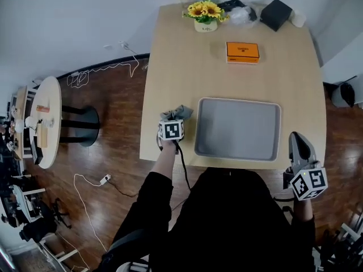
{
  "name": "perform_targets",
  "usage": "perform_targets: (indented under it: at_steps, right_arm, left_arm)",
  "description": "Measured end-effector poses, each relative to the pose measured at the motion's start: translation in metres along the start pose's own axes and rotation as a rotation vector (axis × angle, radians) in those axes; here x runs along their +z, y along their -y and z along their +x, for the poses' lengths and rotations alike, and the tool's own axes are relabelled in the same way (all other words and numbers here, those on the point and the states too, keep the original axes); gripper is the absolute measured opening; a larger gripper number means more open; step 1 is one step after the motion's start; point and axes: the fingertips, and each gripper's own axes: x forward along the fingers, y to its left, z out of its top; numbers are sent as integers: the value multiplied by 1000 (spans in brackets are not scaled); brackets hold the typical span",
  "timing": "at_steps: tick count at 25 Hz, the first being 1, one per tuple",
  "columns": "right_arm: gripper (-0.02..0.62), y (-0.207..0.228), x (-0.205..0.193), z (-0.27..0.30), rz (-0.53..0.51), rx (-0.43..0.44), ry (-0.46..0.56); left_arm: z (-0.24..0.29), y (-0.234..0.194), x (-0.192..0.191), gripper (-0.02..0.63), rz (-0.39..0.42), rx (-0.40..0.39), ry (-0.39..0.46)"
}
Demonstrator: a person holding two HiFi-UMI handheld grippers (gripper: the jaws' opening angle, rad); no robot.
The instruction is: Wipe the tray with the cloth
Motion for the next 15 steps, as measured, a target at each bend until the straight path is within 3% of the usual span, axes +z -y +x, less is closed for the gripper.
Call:
perform_targets:
  at_steps: [6,10,12,13,15]
  right_arm:
    - [2,83,-150,59,165,-101,-382]
    - [120,87,-211,65,135,-150,-560]
    - [113,87,-230,62,104,-181,-623]
    - [61,88,-234,59,99,-192,-631]
    - [57,92,-235,56,106,-195,-607]
  left_arm:
    - [-4,-11,-12,8,69,12,-79]
    - [-3,-7,-12,6,112,19,-107]
    - [-4,-6,-13,6,98,16,-111]
    - [-5,-3,-11,6,79,5,-109]
    - [-16,11,2,6,27,-50,-68]
